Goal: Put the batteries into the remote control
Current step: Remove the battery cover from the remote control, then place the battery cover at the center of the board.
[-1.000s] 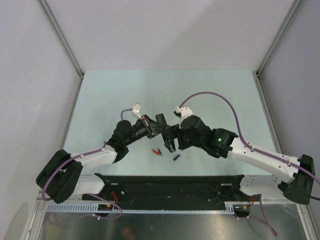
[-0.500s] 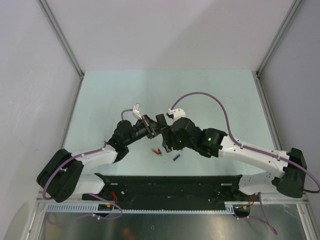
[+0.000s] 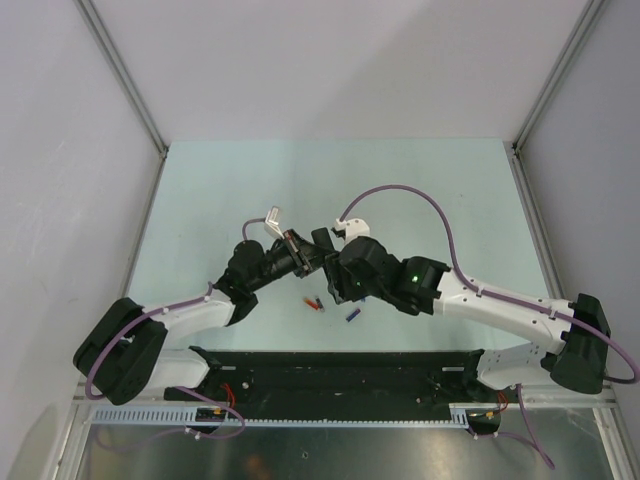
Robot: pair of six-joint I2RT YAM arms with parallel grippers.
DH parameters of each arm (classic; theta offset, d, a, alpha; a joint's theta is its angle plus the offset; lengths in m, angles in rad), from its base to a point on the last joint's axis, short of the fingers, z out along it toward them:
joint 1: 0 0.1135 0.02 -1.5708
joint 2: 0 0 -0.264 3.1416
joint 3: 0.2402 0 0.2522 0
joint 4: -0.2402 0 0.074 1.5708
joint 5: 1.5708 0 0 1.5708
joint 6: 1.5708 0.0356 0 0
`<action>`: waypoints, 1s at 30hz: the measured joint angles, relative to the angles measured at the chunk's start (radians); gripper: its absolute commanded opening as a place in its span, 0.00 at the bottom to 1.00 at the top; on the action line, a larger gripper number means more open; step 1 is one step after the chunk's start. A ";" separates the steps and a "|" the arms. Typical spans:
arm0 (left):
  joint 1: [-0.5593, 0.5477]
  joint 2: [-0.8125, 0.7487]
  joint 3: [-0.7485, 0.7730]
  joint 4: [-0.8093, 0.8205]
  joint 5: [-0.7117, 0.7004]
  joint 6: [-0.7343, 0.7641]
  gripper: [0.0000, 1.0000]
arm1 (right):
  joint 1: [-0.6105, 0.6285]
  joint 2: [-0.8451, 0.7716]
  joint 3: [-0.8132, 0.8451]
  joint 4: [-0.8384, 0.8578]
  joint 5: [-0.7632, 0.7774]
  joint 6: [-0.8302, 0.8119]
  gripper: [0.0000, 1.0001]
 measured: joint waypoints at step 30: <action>0.107 -0.026 -0.019 0.021 0.002 0.000 0.00 | -0.139 -0.128 -0.022 -0.106 0.075 0.002 0.47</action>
